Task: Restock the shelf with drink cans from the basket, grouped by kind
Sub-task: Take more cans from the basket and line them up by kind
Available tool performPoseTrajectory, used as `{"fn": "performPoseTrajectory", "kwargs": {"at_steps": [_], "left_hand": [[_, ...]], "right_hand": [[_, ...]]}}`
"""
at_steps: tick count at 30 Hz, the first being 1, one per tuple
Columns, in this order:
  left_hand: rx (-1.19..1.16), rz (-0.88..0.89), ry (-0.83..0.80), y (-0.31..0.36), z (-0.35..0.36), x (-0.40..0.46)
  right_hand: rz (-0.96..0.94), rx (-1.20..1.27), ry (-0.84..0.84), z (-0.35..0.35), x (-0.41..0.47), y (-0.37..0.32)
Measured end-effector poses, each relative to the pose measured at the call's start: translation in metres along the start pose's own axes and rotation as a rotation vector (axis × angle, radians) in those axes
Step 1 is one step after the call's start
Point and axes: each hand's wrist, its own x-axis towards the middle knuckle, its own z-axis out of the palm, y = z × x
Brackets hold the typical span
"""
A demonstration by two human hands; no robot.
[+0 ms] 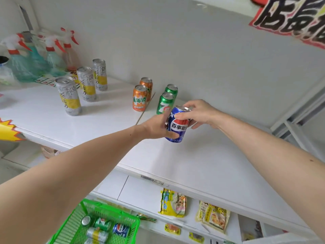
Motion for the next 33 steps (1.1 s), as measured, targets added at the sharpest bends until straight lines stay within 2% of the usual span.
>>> {"fn": "performPoseTrajectory", "kwargs": {"at_steps": [6, 10, 13, 20, 25, 33], "left_hand": [[0.125, -0.142, 0.066, 0.014, 0.035, 0.045], [0.416, -0.303, 0.036, 0.013, 0.061, 0.071], [0.550, -0.348, 0.039, 0.013, 0.077, 0.085], [0.533, -0.439, 0.103, 0.009, 0.102, 0.116], [0.618, -0.446, 0.087, 0.007, 0.106, 0.122], [0.606, -0.408, 0.066, 0.016, 0.118, 0.140]], "right_hand": [[-0.010, -0.133, 0.046, -0.036, 0.042, 0.034], [0.024, -0.163, 0.164, -0.055, 0.080, 0.063], [0.067, -0.181, 0.222, -0.063, 0.108, 0.082], [0.081, -0.169, 0.264, -0.066, 0.157, 0.104], [0.087, -0.190, 0.277, -0.066, 0.178, 0.107], [0.114, -0.214, 0.297, -0.084, 0.186, 0.118]]}}
